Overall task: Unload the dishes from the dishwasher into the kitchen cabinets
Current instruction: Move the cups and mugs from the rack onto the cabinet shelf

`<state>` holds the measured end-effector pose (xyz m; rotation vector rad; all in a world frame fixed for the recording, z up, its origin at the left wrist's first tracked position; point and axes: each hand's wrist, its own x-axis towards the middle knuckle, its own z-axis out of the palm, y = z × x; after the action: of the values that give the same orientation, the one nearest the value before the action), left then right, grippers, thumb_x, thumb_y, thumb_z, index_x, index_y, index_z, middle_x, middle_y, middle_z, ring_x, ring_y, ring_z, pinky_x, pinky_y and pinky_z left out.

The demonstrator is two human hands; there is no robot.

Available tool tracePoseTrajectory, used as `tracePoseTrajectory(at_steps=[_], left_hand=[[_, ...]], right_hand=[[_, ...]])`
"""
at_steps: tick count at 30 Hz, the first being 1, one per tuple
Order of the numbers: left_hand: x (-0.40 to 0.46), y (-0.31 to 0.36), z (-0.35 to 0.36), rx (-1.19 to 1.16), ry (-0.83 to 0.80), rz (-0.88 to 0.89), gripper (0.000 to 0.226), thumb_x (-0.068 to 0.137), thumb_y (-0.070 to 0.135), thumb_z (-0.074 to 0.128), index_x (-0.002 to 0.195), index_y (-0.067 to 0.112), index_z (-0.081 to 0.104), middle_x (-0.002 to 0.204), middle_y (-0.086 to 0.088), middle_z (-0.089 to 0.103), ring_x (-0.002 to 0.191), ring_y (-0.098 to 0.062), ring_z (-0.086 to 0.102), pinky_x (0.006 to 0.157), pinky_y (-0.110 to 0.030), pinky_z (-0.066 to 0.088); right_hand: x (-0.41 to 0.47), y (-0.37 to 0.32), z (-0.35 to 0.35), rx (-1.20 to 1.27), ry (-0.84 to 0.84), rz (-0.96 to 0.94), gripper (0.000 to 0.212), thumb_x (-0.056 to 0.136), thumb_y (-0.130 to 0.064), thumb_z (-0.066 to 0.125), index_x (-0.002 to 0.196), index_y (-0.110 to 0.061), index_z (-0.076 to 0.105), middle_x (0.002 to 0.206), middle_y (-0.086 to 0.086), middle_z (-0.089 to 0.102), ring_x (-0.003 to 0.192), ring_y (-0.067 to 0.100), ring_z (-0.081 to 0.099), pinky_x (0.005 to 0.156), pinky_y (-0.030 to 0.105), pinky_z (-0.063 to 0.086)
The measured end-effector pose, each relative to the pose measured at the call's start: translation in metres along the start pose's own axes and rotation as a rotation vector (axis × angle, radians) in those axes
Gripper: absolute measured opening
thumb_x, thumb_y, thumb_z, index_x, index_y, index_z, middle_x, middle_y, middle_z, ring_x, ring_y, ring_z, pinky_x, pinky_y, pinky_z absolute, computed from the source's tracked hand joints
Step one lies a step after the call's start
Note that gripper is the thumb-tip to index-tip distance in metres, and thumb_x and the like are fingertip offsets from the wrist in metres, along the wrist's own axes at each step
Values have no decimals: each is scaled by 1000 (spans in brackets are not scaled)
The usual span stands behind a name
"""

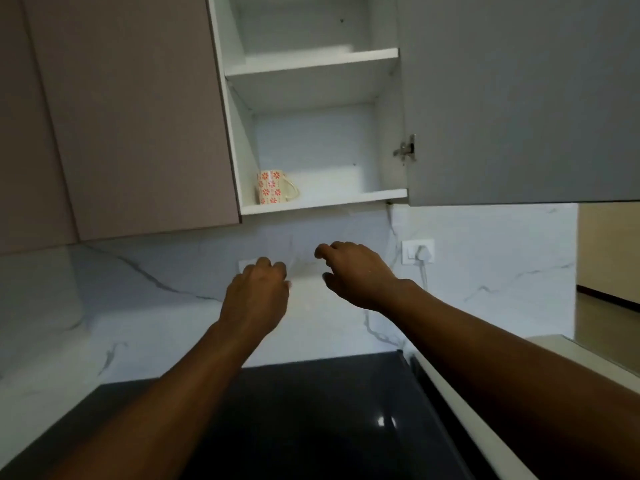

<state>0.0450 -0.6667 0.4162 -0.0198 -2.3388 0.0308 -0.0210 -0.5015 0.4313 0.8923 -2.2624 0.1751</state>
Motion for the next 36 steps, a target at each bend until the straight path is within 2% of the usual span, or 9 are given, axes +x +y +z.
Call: tracePoseTrajectory(at_steps=[4,7,11,16,18,22,29,32,36], left_hand=[[-42,38,4,17,-84,9,28,98,29,47,116,13,61,110,-7,61,94,-22,60,75,-29,46],[-77,80,11,-52,-135,-23,22,97,26,47,107,14,63,102,-5,61,87,-20,59,67,-25,39],[-137,165,13,-199,-294,-153,21,95,27,48,105,14,62,108,-8,58,96,-27,58,74,-32,43],[-198,276,8,-229,-398,-125,25,92,29,54,107,11,61,116,-14,57,110,-35,55,87,-40,46],[-214,314,4,-213,-450,-100,25,92,30,53,107,12,60,118,-14,56,112,-34,53,87,-38,44],[-237,374,8,-223,-491,-63,21,94,29,50,103,12,59,113,-9,55,102,-30,54,78,-35,43],[-286,451,89,-334,-697,-81,14,90,27,54,94,17,62,107,-6,60,97,-29,58,75,-32,46],[-323,480,137,-413,-842,-127,10,88,22,53,82,15,55,100,-9,61,93,-30,60,74,-32,46],[-376,513,192,-432,-924,-105,16,88,24,57,99,13,59,111,-8,61,104,-28,59,73,-28,40]], right_hand=[[-68,9,-12,11,-101,-41,41,93,-26,55,131,-15,46,116,9,61,99,28,59,79,38,49],[-130,33,-29,46,-209,-44,44,93,-27,55,134,-17,44,120,8,59,105,28,57,81,38,49],[-227,76,-54,82,-299,-25,44,91,-23,58,133,-18,45,122,7,58,109,27,56,85,35,45],[-345,119,-81,125,-377,11,41,90,-23,59,129,-18,49,117,9,60,104,29,57,81,38,48],[-383,136,-90,155,-396,29,40,90,-23,58,129,-18,49,116,8,61,102,28,58,80,38,49],[-441,166,-97,211,-427,80,31,91,-24,59,121,-19,55,110,4,63,97,24,59,76,34,47],[-551,225,-76,284,-549,217,21,88,-24,55,109,-21,57,95,1,64,85,21,61,72,40,52],[-603,249,-51,277,-661,287,30,87,-25,59,116,-20,54,104,2,63,91,21,61,76,39,53],[-658,267,-10,266,-743,412,52,83,-27,66,131,-18,46,121,6,60,103,26,59,82,35,50]])
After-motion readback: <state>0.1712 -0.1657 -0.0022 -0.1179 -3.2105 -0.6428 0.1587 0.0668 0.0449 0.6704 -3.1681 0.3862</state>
